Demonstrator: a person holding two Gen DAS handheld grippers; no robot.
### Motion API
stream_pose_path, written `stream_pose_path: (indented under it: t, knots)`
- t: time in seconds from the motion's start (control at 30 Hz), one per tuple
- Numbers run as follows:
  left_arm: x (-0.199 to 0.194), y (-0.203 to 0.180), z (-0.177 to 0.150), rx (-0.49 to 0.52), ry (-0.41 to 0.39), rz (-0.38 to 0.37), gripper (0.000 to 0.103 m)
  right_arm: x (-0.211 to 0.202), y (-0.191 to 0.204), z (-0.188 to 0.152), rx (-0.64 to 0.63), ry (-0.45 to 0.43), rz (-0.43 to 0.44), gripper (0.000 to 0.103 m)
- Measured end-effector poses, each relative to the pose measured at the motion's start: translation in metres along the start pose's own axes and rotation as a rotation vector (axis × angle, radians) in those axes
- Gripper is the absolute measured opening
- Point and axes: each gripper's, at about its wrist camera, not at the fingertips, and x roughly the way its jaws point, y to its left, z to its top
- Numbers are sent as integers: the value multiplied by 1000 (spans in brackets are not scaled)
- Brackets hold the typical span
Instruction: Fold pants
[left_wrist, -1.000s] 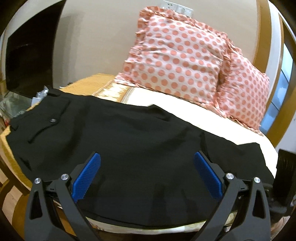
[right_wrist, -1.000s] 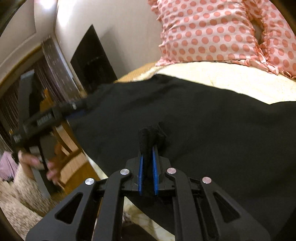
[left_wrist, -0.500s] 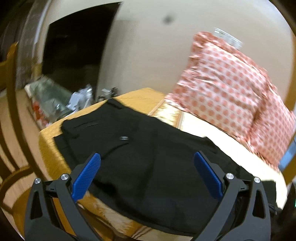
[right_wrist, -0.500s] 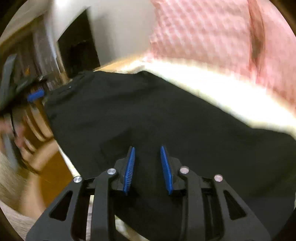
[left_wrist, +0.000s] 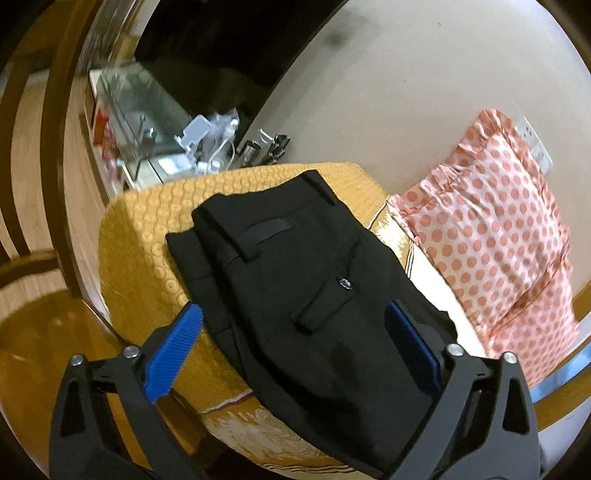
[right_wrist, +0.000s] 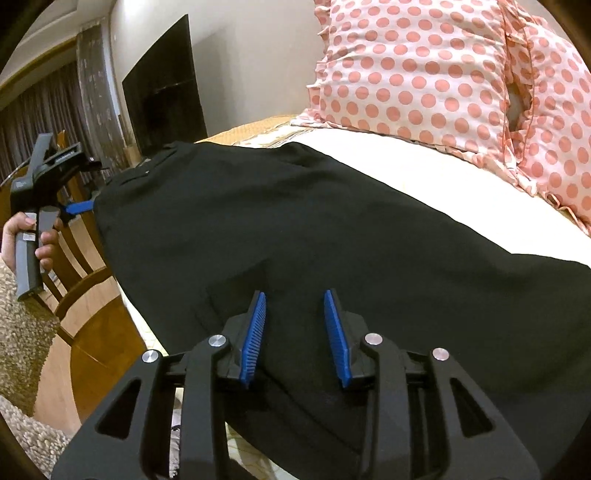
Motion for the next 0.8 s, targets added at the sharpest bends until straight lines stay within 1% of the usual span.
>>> stream_pose_path:
  t: [0.03, 0.1, 0.13, 0.17, 0.23, 0.3, 0.4, 0.43, 0.47, 0.5, 0.53, 0.57, 0.67, 0.8]
  knots:
    - [2, 1, 1, -11, 7, -5, 92, 0, 0, 0, -3, 0, 0, 35]
    - [2, 3, 2, -21, 3, -16, 91, 0, 0, 1, -8, -2, -3, 36]
    - [3, 3, 2, -27, 6, -20, 88, -1, 0, 0, -7, -2, -2, 36]
    - [3, 3, 2, -31, 8, -20, 82, -1, 0, -1, -5, -3, 0, 36]
    - [4, 2, 1, -38, 11, -25, 75, -1, 0, -1, -7, -5, 1, 36]
    - [3, 3, 0, -40, 5, -24, 74, -1, 1, -1, -9, -6, 1, 36]
    - [3, 5, 0, -55, 17, -20, 70, -1, 1, -2, -10, -8, 2, 36]
    - [3, 6, 0, -61, 16, -18, 66, -1, 1, -2, -11, -9, 2, 36]
    - [3, 6, 0, -64, 18, -12, 57, -1, 1, -2, -12, -9, 2, 36]
    - [3, 7, 1, -66, 19, -6, 50, -1, 1, -2, -12, -10, 2, 37]
    - [4, 8, 1, -67, 19, 17, 25, -1, 1, -2, -12, -12, 2, 37]
    - [4, 11, 1, -69, 16, 44, 10, -1, 1, -2, -12, -13, 2, 37]
    - [-1, 21, -2, -101, 19, 25, 8, -1, 2, -2, -14, -15, 3, 37]
    - [-12, 20, -6, -66, 10, 53, 6, 0, 1, -2, -17, -15, 6, 37]
